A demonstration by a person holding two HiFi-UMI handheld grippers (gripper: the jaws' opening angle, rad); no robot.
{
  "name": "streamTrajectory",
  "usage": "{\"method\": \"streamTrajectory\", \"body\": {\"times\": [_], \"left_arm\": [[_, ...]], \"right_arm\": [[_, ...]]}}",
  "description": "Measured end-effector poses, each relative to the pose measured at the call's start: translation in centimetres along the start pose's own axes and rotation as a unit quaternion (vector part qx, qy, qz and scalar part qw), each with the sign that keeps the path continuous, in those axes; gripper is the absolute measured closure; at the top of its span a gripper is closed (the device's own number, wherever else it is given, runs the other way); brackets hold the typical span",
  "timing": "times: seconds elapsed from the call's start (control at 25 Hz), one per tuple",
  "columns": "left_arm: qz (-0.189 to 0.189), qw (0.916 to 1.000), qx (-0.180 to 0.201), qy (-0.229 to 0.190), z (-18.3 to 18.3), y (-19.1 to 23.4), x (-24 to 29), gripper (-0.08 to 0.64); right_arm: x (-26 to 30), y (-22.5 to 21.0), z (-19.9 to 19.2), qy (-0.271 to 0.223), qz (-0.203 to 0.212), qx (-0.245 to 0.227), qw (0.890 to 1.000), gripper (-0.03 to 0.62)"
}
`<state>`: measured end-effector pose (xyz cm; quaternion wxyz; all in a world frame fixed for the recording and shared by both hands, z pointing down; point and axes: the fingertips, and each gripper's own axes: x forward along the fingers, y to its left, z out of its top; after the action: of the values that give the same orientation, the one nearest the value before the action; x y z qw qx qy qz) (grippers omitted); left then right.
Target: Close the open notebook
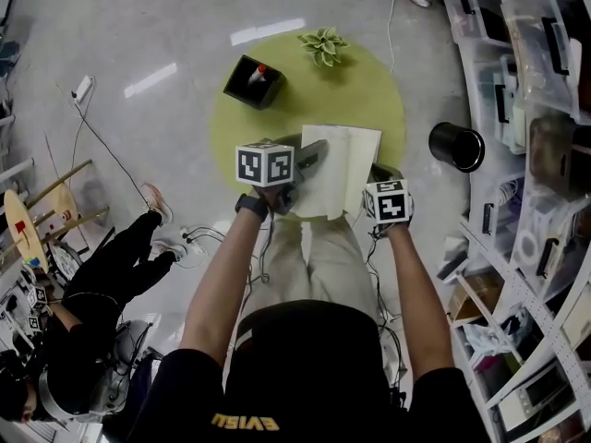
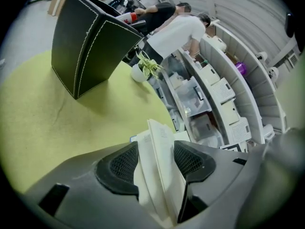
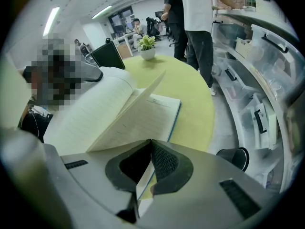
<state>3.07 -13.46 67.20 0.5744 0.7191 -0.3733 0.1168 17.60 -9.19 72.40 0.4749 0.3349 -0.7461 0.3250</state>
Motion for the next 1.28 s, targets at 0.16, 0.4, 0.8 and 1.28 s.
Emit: {"method": "streamTrajectory", "body": {"times": [0.16, 0.4, 0.8, 1.28], "left_arm": [[-0.006, 1.0000, 0.007, 0.002, -0.1, -0.8, 0.2, 0.313], [-0.024, 0.9996, 0.013, 0.004, -0.1, -2.3, 0.8, 0.318], [-0.040, 0.9988, 0.025, 0.013, -0.5, -4.0, 2.1, 0.325], [-0.039, 0.9977, 0.046, 0.029, -0.7, -4.7, 3.3, 0.339]], "right_arm": [[-0.1, 0.1, 0.0, -0.002, 0.002, 0.001, 1.000, 0.591], [0.0, 0.0, 0.1, -0.001, 0.003, 0.002, 1.000, 0.591], [-0.1, 0.1, 0.1, -0.008, 0.005, 0.007, 1.000, 0.591], [-0.1, -0.1, 0.1, -0.020, 0.009, 0.023, 0.999, 0.591]]}}
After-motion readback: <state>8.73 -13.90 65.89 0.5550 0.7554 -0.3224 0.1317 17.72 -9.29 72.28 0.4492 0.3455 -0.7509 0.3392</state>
